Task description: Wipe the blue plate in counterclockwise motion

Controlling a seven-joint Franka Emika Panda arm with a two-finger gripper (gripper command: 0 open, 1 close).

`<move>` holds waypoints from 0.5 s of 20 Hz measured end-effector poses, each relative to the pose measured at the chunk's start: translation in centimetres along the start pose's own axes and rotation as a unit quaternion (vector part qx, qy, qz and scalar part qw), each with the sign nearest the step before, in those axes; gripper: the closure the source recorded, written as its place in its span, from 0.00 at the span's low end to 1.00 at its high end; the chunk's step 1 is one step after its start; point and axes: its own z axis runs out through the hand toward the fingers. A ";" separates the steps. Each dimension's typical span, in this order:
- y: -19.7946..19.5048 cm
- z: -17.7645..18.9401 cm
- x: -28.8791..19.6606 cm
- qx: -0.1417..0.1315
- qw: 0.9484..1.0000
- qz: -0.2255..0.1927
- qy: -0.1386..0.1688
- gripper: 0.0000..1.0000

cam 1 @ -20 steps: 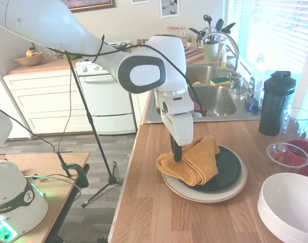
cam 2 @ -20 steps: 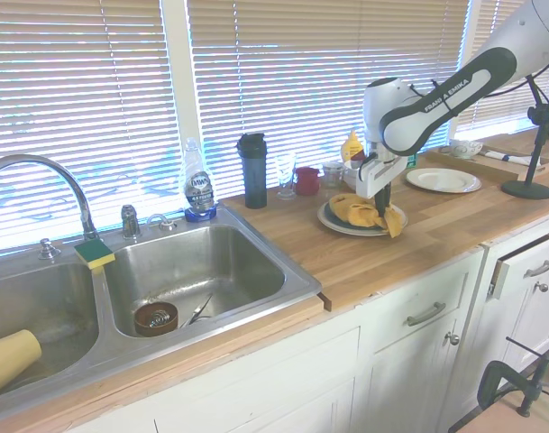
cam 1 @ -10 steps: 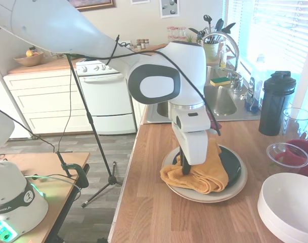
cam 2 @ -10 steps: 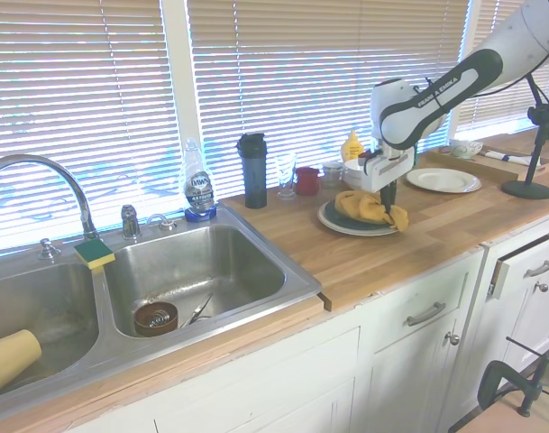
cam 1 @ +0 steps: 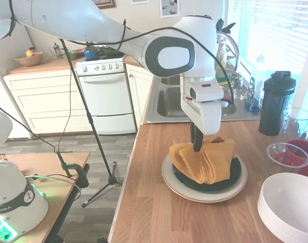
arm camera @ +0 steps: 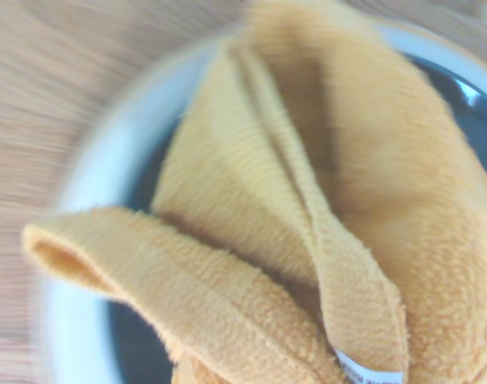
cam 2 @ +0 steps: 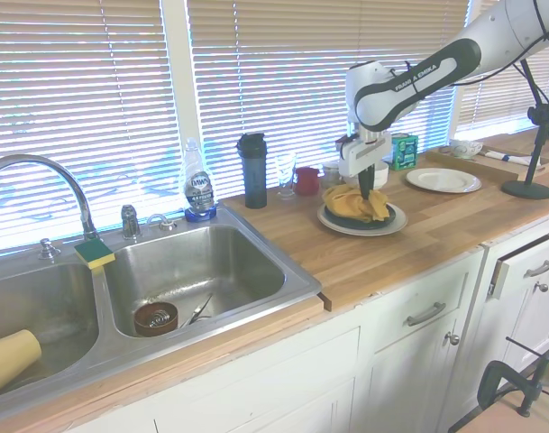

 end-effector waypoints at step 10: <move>0.4 -0.7 -4.8 0.006 0.998 -0.033 0.044 1.00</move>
